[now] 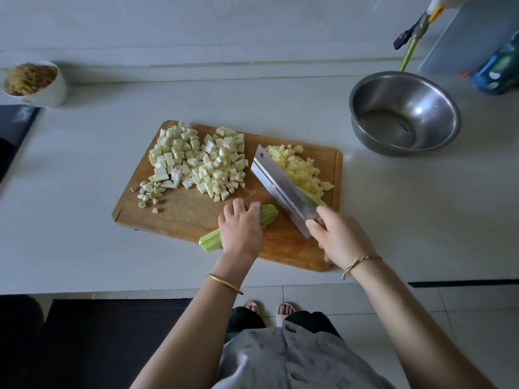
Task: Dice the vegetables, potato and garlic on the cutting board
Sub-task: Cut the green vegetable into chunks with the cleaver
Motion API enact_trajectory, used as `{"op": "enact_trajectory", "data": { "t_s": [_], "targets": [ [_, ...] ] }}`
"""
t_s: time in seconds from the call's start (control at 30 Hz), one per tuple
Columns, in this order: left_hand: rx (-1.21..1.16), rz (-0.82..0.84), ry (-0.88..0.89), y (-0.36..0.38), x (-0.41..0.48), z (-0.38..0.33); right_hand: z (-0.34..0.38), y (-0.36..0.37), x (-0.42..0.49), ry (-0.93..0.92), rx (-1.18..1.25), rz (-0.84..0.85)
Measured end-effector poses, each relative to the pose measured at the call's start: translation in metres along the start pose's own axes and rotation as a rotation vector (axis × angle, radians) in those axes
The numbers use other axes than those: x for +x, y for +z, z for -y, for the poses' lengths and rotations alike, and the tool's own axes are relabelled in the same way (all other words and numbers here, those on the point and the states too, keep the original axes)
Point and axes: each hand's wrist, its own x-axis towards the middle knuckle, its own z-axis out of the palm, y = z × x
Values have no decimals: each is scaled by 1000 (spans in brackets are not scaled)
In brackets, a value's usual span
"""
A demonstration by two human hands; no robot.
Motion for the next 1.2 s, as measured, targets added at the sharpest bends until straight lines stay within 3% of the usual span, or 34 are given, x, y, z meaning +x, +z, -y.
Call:
{"op": "enact_trajectory", "data": {
  "t_s": [0.33,0.57,0.8,1.2],
  "targets": [
    [-30,-48,30,5,-8,5,11,26,-24,55,-114,-18],
    [-34,-58,18,6,-9,4,19,34,-22,74,-117,32],
    [-93,-96,17,8,-14,10,20,38,-23,149,-33,-31],
    [-97,-110,17,8,-11,9,30,35,-23,122,-109,-9]
  ]
}}
